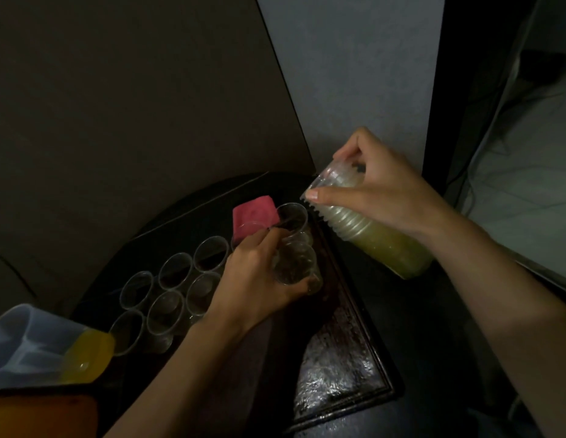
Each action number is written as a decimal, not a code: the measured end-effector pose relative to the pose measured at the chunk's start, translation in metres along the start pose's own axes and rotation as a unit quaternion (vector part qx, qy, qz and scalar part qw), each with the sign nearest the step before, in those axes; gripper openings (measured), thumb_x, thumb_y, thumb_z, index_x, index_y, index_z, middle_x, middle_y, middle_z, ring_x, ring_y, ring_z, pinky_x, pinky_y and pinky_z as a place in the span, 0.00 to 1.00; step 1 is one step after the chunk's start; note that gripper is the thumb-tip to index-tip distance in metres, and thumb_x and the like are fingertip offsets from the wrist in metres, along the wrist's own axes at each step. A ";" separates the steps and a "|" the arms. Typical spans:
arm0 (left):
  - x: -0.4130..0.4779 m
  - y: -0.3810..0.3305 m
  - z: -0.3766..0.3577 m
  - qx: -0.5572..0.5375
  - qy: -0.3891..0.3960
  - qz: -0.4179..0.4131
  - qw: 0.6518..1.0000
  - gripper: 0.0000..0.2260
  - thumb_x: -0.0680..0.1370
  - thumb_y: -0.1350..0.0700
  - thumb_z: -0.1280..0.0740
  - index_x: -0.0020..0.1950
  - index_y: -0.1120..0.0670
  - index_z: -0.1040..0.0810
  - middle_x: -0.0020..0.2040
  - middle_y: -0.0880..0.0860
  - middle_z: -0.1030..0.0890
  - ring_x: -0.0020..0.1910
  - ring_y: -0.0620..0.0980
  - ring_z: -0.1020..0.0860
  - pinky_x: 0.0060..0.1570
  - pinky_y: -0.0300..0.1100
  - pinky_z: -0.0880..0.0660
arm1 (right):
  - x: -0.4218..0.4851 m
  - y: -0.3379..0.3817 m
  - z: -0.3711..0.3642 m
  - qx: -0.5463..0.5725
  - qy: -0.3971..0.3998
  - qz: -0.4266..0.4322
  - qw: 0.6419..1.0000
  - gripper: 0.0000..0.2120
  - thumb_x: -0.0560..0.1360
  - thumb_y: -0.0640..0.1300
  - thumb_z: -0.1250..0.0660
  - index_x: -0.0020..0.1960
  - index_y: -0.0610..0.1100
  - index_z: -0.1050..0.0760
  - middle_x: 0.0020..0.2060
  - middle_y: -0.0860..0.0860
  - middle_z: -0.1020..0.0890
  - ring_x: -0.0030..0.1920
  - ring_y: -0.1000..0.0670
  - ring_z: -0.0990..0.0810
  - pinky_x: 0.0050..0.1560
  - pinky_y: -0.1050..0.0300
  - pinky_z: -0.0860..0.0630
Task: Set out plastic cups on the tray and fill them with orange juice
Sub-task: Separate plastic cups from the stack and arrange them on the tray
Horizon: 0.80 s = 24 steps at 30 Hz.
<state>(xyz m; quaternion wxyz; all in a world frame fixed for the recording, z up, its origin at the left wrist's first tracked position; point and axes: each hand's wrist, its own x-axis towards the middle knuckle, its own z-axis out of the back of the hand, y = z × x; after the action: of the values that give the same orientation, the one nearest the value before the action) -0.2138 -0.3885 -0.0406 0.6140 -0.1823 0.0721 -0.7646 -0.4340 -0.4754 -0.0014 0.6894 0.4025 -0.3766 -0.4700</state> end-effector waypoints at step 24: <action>0.001 0.005 0.000 0.022 -0.009 -0.013 1.000 0.29 0.66 0.33 0.27 0.59 0.50 0.20 0.53 0.46 0.21 0.51 0.46 0.22 0.50 0.52 0.22 | 0.001 -0.002 -0.007 -0.004 0.018 -0.001 1.000 0.30 0.64 0.61 0.21 0.58 0.51 0.30 0.58 0.53 0.24 0.58 0.54 0.24 0.50 0.58 0.26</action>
<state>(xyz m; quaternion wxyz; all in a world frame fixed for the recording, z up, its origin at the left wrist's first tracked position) -0.2091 -0.3904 -0.0419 0.6083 -0.1763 0.0475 -0.7725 -0.4279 -0.4754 -0.0060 0.6972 0.4087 -0.3614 -0.4650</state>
